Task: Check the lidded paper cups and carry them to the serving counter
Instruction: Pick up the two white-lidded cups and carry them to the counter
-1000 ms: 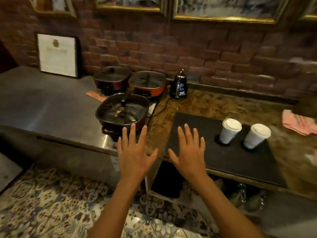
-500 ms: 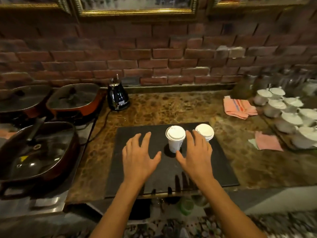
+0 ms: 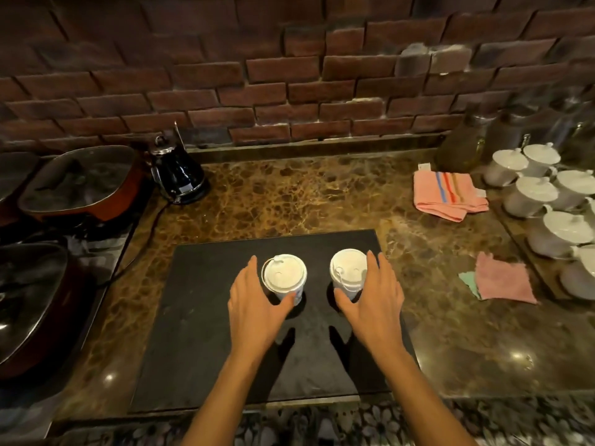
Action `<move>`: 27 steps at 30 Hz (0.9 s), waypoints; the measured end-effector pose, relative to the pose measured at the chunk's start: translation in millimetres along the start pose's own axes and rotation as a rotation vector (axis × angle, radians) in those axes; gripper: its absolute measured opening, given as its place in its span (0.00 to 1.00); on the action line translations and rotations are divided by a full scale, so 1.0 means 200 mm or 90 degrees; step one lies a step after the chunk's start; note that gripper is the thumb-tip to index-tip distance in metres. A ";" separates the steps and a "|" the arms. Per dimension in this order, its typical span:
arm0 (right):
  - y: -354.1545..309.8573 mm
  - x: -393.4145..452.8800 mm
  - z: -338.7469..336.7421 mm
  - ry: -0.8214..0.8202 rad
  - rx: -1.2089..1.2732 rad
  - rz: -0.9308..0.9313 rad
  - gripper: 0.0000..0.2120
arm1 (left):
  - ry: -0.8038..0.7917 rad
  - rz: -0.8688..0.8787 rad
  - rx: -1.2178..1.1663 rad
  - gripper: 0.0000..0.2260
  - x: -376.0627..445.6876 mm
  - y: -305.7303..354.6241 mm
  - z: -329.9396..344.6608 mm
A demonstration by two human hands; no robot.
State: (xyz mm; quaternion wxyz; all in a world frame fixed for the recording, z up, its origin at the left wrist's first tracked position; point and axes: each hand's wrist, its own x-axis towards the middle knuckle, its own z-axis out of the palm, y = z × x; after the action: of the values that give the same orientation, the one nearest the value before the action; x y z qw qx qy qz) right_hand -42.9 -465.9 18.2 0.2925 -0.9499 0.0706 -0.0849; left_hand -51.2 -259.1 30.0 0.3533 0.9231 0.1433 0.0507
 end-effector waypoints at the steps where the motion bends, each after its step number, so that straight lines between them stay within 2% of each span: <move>1: 0.02 0.01 0.02 -0.005 0.047 0.027 0.46 | -0.003 -0.039 -0.049 0.48 0.01 -0.02 0.03; 5: 0.08 0.02 0.09 -0.047 0.320 0.193 0.51 | -0.025 -0.177 -0.289 0.51 0.02 -0.08 0.15; 8: 0.12 0.02 0.15 -0.086 0.409 0.254 0.53 | -0.050 -0.243 -0.388 0.51 0.02 -0.11 0.24; 14: 0.17 0.08 0.24 -0.120 0.475 0.250 0.48 | -0.033 -0.246 -0.418 0.51 0.06 -0.12 0.36; 22: 0.17 0.15 0.32 -0.071 0.489 0.216 0.43 | 0.007 -0.193 -0.416 0.45 0.12 -0.08 0.39; 27: 0.17 0.16 0.34 -0.054 0.484 0.197 0.42 | -0.012 -0.204 -0.418 0.43 0.13 -0.07 0.37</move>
State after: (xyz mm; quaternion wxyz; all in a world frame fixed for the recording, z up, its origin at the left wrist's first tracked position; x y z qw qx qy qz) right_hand 0.3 -463.2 -53.7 0.6342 -0.7552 0.1645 -0.0207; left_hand -16.2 -288.0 -35.1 0.6356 0.7265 0.2593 0.0297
